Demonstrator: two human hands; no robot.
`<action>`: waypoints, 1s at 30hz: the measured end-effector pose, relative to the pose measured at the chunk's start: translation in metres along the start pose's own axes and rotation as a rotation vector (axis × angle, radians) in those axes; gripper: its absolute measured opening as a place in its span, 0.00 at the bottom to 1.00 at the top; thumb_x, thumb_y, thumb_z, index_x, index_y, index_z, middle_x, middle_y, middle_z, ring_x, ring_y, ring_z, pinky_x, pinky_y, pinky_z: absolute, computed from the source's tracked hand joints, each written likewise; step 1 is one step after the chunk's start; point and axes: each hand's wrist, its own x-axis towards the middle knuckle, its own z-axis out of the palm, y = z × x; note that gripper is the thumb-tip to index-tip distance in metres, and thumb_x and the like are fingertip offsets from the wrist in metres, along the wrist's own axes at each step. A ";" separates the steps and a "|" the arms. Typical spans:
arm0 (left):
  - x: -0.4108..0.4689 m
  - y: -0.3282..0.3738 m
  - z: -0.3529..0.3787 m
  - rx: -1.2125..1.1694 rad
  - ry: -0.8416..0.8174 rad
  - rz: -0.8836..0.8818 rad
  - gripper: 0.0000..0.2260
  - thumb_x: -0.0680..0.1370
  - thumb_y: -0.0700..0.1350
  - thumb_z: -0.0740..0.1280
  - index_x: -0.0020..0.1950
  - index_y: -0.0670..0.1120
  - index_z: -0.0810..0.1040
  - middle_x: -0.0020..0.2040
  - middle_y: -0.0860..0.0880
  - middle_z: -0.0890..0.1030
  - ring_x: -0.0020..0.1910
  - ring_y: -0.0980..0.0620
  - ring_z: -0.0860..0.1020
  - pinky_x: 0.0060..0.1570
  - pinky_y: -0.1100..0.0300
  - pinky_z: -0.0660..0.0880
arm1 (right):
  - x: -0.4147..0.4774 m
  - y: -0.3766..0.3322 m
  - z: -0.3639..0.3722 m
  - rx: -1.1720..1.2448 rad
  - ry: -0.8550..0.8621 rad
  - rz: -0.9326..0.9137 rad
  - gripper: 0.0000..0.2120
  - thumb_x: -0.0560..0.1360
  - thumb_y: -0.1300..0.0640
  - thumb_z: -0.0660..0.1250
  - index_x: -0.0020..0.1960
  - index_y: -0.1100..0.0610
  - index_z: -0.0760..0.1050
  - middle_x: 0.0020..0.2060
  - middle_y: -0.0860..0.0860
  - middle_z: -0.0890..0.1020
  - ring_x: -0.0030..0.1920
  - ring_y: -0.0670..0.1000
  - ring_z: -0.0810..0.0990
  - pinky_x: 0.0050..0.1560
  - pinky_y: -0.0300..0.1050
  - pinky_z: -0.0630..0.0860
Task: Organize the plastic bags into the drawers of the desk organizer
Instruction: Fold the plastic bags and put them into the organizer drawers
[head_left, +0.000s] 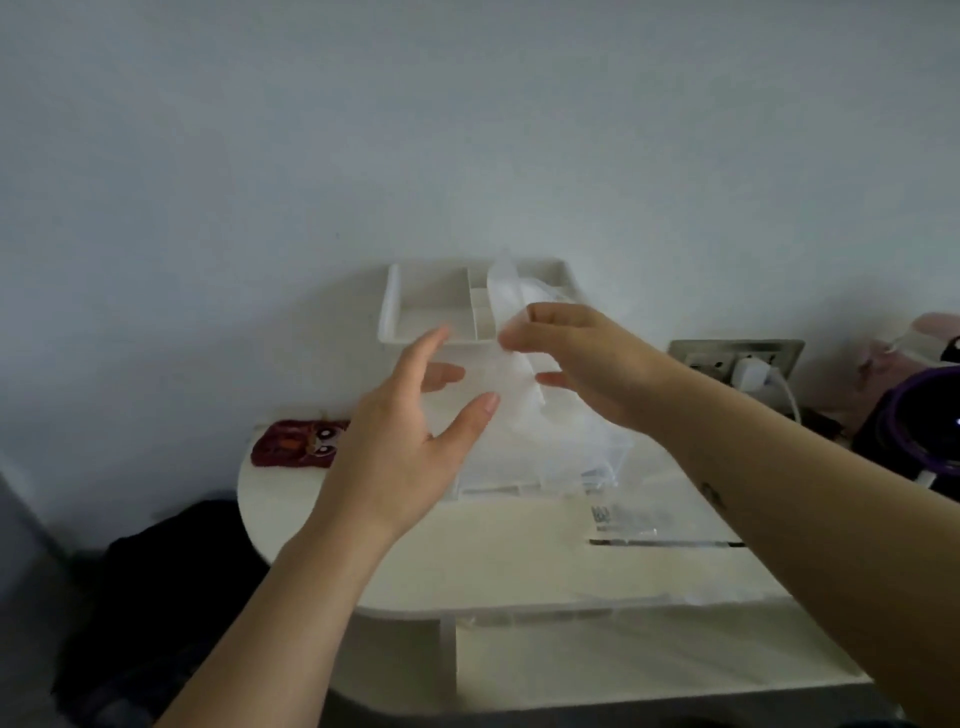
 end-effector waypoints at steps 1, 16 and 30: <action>0.005 0.001 -0.001 -0.065 -0.013 -0.069 0.35 0.67 0.69 0.62 0.72 0.59 0.61 0.55 0.64 0.76 0.56 0.69 0.73 0.52 0.69 0.69 | 0.003 -0.002 0.008 -0.023 -0.032 0.002 0.05 0.77 0.56 0.64 0.43 0.53 0.76 0.46 0.47 0.79 0.54 0.47 0.76 0.55 0.40 0.69; 0.042 -0.022 -0.003 0.189 -0.145 -0.206 0.32 0.77 0.39 0.64 0.75 0.56 0.54 0.58 0.53 0.77 0.45 0.52 0.80 0.34 0.63 0.69 | 0.015 0.010 0.016 -1.168 0.088 -0.163 0.11 0.79 0.53 0.58 0.56 0.49 0.78 0.57 0.48 0.79 0.56 0.52 0.77 0.55 0.47 0.75; 0.067 -0.015 -0.008 0.334 -0.414 -0.226 0.26 0.74 0.39 0.68 0.69 0.50 0.64 0.42 0.50 0.81 0.43 0.51 0.81 0.41 0.58 0.75 | 0.025 0.029 0.020 -1.067 0.024 -0.326 0.11 0.76 0.55 0.66 0.58 0.49 0.79 0.59 0.45 0.79 0.55 0.47 0.77 0.59 0.47 0.74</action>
